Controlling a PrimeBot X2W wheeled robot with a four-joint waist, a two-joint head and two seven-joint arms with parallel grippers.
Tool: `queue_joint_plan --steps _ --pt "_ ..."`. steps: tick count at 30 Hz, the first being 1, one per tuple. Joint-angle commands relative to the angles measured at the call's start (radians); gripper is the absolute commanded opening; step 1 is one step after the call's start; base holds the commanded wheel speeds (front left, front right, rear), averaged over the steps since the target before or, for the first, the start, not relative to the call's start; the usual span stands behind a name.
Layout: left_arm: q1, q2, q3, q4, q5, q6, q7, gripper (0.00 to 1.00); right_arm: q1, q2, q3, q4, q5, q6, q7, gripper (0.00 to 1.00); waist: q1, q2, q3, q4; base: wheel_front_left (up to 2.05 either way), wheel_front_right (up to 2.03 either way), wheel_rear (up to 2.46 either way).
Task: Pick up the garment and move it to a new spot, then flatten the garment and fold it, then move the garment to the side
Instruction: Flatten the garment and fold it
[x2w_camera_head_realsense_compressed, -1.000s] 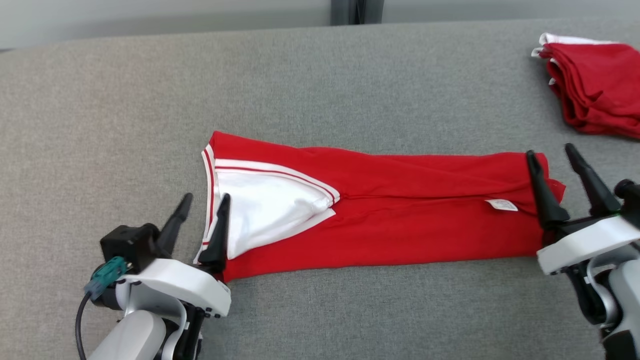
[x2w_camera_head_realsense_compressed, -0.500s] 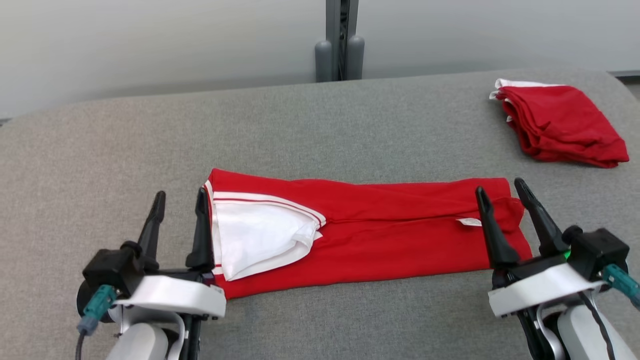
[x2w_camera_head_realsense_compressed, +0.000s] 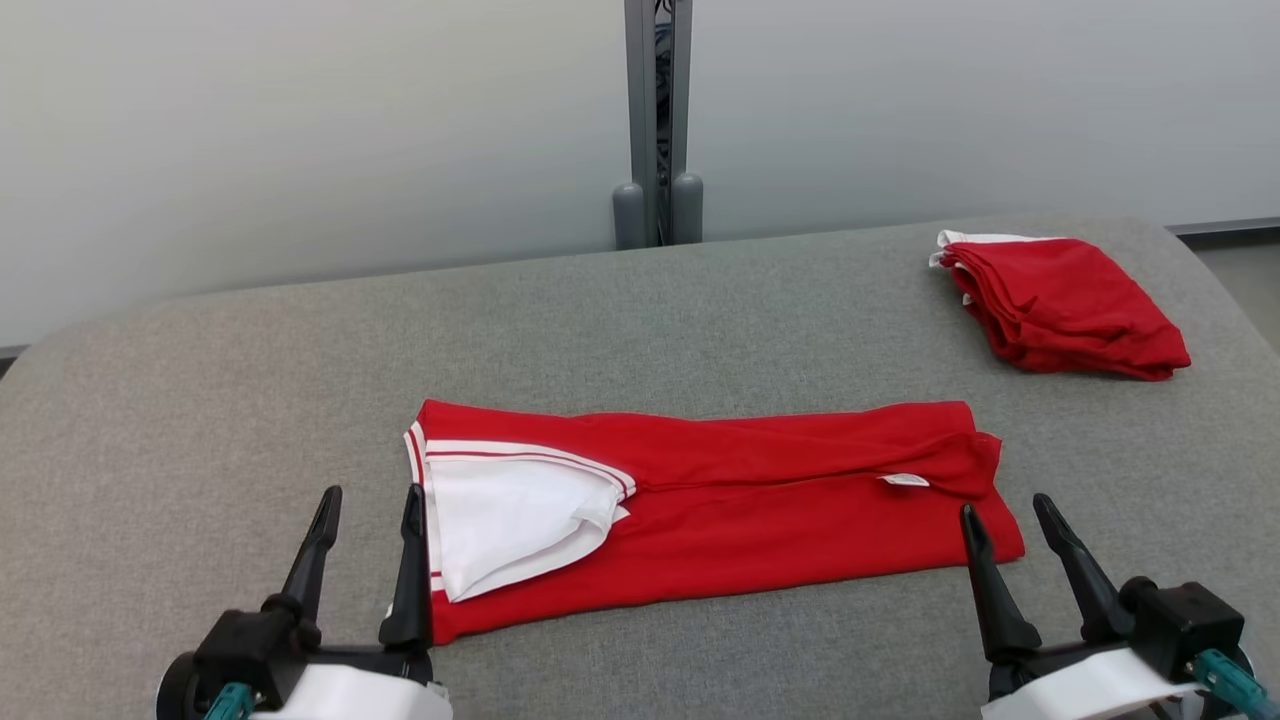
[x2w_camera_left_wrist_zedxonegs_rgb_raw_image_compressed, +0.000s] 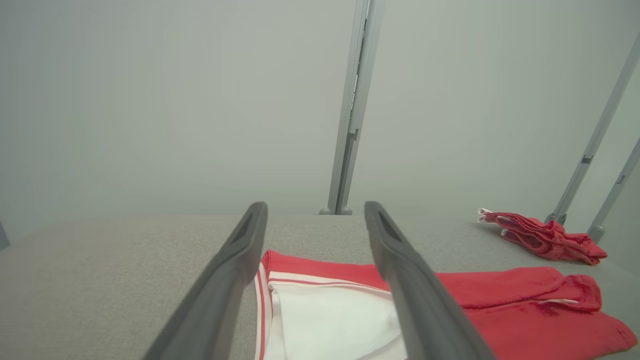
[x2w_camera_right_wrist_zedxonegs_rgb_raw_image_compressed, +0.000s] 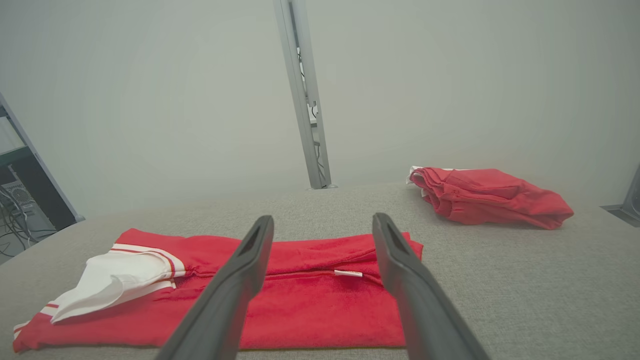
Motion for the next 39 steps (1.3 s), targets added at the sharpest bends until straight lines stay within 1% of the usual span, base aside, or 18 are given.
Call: queue_joint_plan --steps 1,5,10,18,24,27,32,37,39 --pt "0.023 -0.007 0.017 -0.005 0.012 -0.014 -0.004 1.00 0.019 -0.008 -0.003 -0.006 0.003 0.000 -0.005 1.00 0.0000 0.0000 -0.013 -0.002 0.00 0.00 0.00" --pt "0.067 -0.031 0.071 -0.017 0.019 -0.050 -0.004 1.00 0.039 -0.014 -0.007 -0.024 0.006 0.000 -0.005 1.00 0.0000 0.0000 -0.029 -0.003 0.00 0.00 0.00" --pt "0.094 -0.040 0.111 -0.017 0.052 -0.079 -0.004 1.00 0.052 -0.016 -0.010 -0.038 0.010 0.000 -0.005 1.00 0.0000 0.0000 -0.033 0.004 0.00 0.00 0.00" --pt "0.090 -0.046 0.128 -0.007 0.084 -0.104 -0.004 1.00 0.051 -0.004 -0.015 -0.046 0.012 0.000 -0.005 1.00 0.0000 0.0000 -0.027 0.019 0.00 0.00 0.00" --pt "0.084 -0.046 0.116 -0.008 0.082 -0.107 -0.004 1.00 0.020 0.001 -0.021 -0.004 0.051 0.000 -0.005 1.00 0.0000 0.0000 -0.013 0.030 0.00 0.00 0.00" --pt "0.081 -0.046 0.111 -0.004 0.088 -0.107 -0.004 1.00 -0.027 -0.006 -0.031 0.057 0.094 0.000 -0.005 1.00 0.0000 0.0000 0.003 0.034 0.00 0.00 0.00" --pt "0.056 -0.046 0.094 0.004 0.097 -0.108 -0.004 1.00 -0.143 -0.018 -0.060 0.237 0.147 0.000 -0.005 1.00 0.0000 0.0000 0.040 0.050 0.00 0.00 0.00" --pt "0.027 -0.046 0.083 0.010 0.107 -0.112 -0.004 1.00 -0.265 -0.035 -0.106 0.409 0.170 0.000 -0.005 1.00 0.0000 0.0000 0.096 0.078 0.00 0.00 0.00" --pt "0.010 -0.046 0.082 0.014 0.113 -0.114 -0.004 1.00 -0.309 -0.040 -0.104 0.466 0.180 0.000 -0.005 1.00 0.0000 0.0000 0.118 0.087 0.00 0.00 0.00"
